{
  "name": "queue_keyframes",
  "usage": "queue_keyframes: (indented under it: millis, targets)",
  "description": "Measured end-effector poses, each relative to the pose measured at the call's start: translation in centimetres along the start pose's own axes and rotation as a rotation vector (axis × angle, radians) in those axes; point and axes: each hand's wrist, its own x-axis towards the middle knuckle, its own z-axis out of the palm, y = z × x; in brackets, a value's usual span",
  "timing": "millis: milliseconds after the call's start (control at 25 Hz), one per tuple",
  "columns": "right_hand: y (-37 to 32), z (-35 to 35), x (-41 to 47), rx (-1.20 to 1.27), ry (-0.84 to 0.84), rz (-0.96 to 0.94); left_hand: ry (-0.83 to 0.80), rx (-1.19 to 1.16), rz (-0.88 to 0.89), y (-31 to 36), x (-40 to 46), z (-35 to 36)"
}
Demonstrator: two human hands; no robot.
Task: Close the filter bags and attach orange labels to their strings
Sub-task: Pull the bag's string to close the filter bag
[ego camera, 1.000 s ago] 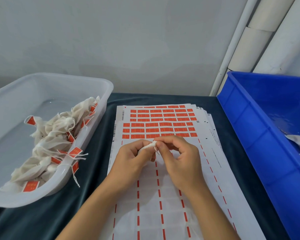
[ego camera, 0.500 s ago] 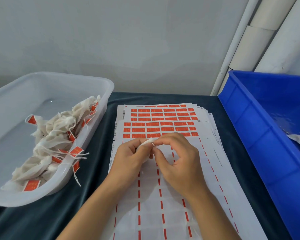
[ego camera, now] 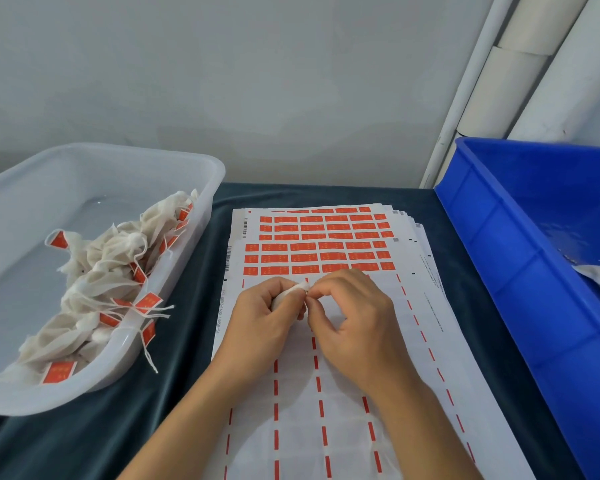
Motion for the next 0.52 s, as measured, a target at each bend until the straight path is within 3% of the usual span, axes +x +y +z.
queue_keyframes:
  millis: [280,520]
  targets:
    - [-0.6,0.0,0.0,0.177,-0.059,0.172,0.013,-0.019,0.001,0.3,-0.2,0.1]
    - [-1.2,-0.2,0.4,0.436,0.001,0.3,-0.083,-0.248,0.079,1.0,-0.6,-0.4]
